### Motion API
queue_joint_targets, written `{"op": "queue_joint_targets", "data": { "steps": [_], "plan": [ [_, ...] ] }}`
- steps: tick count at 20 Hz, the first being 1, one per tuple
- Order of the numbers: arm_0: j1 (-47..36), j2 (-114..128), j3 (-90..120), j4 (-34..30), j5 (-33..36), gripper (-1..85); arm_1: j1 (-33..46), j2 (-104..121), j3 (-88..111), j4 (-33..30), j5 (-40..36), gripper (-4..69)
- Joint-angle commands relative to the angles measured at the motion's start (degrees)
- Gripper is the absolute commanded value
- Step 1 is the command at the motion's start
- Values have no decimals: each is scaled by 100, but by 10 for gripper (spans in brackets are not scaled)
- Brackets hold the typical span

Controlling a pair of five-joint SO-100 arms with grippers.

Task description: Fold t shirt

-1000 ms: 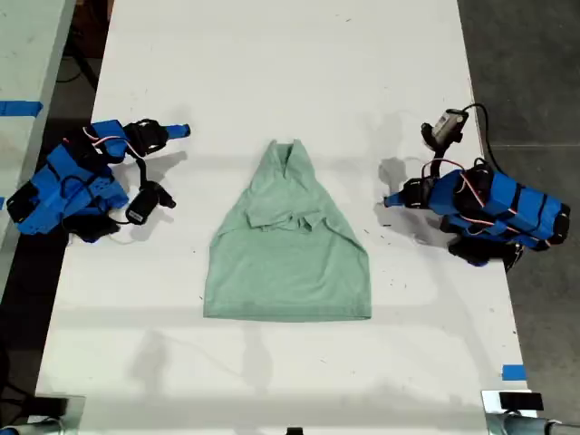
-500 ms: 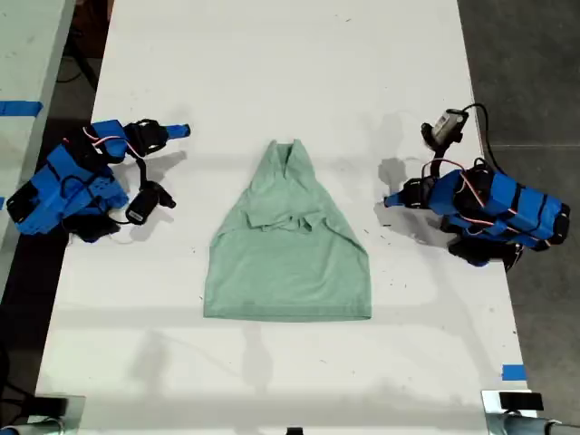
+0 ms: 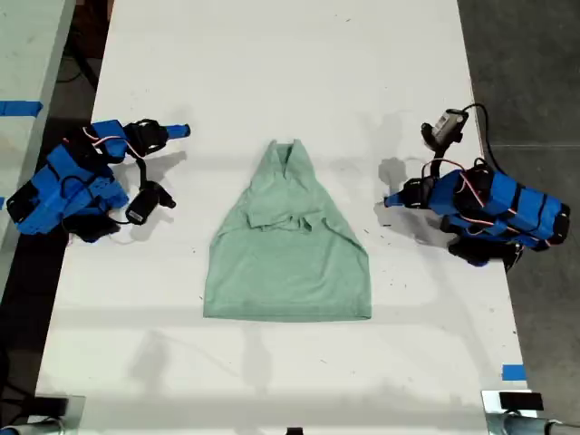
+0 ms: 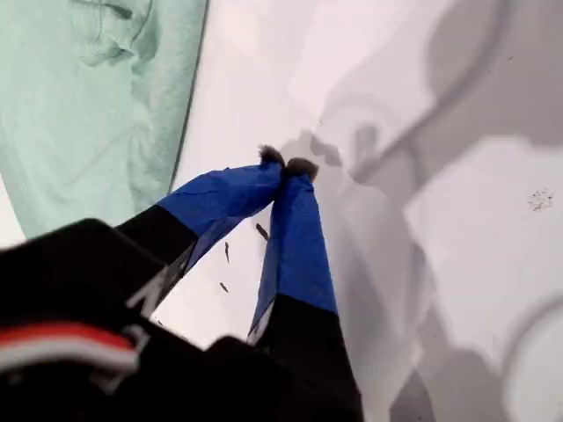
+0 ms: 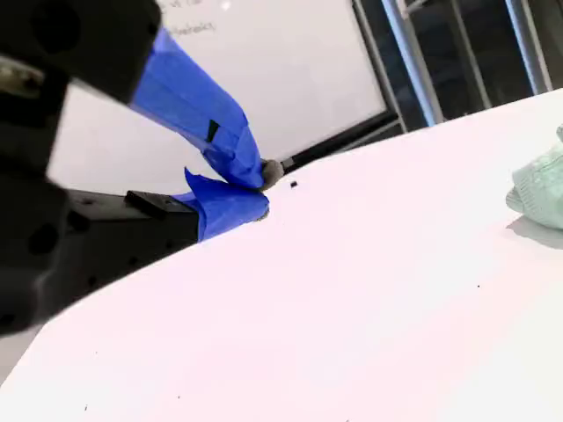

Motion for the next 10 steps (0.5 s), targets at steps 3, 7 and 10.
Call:
{"op": "queue_joint_targets", "data": {
  "steps": [3, 7, 10],
  "plan": [
    [-97, 35, 105, 18, -123, -3, -79, 70, 281, 35, 114, 9],
    [-97, 35, 105, 18, -123, -3, -62, 70, 281, 44, 123, 8],
    [-97, 35, 105, 18, -114, -3, -62, 70, 281, 44, 114, 8]
  ]
}}
